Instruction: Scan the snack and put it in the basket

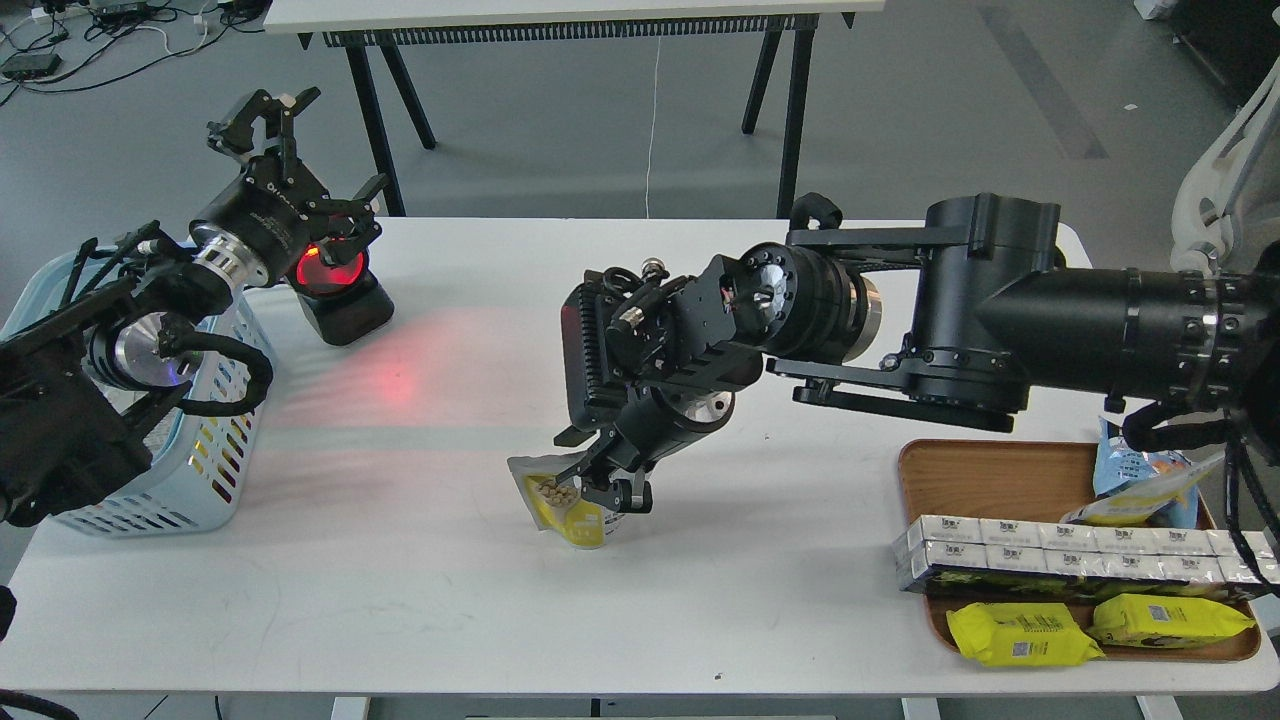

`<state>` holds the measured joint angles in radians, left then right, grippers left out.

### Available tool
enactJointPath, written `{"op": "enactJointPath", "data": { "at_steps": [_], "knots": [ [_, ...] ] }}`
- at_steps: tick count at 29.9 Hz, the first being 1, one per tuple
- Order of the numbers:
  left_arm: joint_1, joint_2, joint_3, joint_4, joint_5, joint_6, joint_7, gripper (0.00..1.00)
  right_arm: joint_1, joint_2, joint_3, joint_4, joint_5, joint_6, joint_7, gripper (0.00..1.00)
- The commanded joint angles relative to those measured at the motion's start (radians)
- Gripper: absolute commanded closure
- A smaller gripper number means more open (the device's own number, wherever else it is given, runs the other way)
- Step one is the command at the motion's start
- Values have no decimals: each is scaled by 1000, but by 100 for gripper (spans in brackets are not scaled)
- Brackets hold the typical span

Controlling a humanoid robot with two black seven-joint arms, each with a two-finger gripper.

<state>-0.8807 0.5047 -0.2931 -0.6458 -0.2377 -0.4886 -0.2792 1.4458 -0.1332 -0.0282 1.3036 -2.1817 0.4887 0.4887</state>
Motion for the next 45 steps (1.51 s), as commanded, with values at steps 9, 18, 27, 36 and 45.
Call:
{"op": "enactJointPath", "data": {
  "at_steps": [9,18,27,36,45],
  "knots": [
    [-11,5,-95,135,-3,0,2,0,22,-39,280,-282,348,0,0,1],
    [-11,9,-167,137,2,0,2,0,-33,-226,390,-451,840,0,0,1],
    [-1,3,-303,129,-5,0,3,0,-197,-516,392,-471,1482,0,0,1],
    [20,-32,-468,143,-11,0,3,0,-248,-629,398,-458,1637,0,0,1],
    [11,-63,-578,158,-9,0,15,0,-265,-663,398,-464,1706,0,0,1]
  ]
}}
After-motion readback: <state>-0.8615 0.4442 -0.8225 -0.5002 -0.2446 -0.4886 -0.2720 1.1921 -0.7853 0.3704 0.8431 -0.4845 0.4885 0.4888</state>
